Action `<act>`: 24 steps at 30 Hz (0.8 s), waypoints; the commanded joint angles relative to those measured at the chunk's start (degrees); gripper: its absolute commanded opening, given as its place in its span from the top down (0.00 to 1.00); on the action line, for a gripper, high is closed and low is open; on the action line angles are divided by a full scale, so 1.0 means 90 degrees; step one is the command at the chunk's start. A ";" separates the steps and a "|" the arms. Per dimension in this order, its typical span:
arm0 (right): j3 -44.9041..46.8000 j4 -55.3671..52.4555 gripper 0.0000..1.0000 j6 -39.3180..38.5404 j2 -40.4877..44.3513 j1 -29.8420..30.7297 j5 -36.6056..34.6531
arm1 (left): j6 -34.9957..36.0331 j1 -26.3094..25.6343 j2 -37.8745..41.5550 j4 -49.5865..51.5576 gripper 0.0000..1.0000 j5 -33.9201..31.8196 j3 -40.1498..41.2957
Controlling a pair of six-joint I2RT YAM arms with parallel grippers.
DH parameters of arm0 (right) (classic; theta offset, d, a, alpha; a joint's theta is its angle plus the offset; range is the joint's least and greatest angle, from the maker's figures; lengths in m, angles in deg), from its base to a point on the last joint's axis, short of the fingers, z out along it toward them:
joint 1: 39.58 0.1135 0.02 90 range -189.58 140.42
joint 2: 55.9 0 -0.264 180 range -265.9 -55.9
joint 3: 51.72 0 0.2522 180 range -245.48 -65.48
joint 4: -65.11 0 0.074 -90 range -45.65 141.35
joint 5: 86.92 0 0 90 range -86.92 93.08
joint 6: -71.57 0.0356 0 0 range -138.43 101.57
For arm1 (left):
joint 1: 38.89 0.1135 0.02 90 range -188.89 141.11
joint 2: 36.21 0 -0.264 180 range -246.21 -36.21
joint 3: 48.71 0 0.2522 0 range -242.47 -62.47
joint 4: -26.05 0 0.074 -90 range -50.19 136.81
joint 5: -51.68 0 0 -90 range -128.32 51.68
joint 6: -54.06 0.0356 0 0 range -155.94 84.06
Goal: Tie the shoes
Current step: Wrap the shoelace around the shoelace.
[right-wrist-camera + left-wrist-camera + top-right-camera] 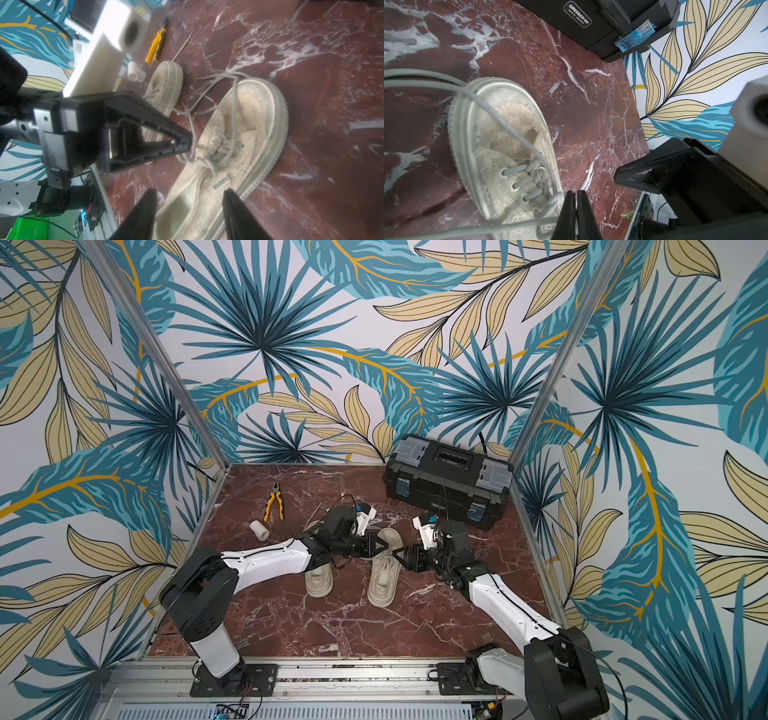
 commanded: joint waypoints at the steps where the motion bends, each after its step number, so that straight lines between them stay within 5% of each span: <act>1: 0.0127 0.0978 0.49 -0.0063 -0.0133 0.0107 0.0435 | 0.0043 -0.0001 -0.0105 0.0181 0.98 -0.0025 -0.0352; 24: -0.0291 0.1545 0.61 -0.0206 -0.1554 0.0706 -0.0375 | 0.0020 0.0031 -0.0097 0.0241 0.98 -0.0018 -0.0450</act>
